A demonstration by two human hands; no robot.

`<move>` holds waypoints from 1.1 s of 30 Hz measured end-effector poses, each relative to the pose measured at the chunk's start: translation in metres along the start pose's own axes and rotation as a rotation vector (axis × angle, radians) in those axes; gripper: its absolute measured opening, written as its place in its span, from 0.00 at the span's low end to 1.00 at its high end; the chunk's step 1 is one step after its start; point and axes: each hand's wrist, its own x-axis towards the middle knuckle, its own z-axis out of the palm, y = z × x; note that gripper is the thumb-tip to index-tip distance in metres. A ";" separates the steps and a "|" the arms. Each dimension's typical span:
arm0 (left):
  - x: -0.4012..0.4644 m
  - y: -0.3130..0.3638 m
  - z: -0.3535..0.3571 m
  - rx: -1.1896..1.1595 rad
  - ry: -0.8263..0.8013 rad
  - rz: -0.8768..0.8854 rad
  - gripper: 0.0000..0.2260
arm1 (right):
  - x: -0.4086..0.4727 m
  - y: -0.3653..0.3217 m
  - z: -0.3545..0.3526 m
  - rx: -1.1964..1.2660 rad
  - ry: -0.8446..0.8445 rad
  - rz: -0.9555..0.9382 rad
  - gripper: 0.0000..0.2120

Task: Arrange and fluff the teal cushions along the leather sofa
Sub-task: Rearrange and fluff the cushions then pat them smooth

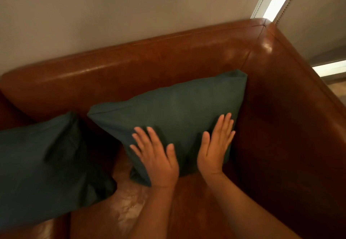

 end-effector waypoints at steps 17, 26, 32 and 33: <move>0.018 -0.105 -0.034 0.122 0.064 -0.220 0.27 | 0.052 0.055 -0.041 0.197 0.009 0.221 0.29; 0.054 -0.040 -0.032 0.362 -0.175 0.495 0.28 | 0.078 0.018 -0.043 -0.231 -0.241 -0.364 0.30; 0.072 -0.045 -0.056 0.411 -0.186 0.425 0.24 | 0.085 0.004 -0.047 -0.127 -0.085 -0.025 0.25; 0.076 -0.052 -0.064 0.410 -0.163 0.388 0.24 | 0.084 -0.004 -0.047 -0.082 -0.043 0.032 0.24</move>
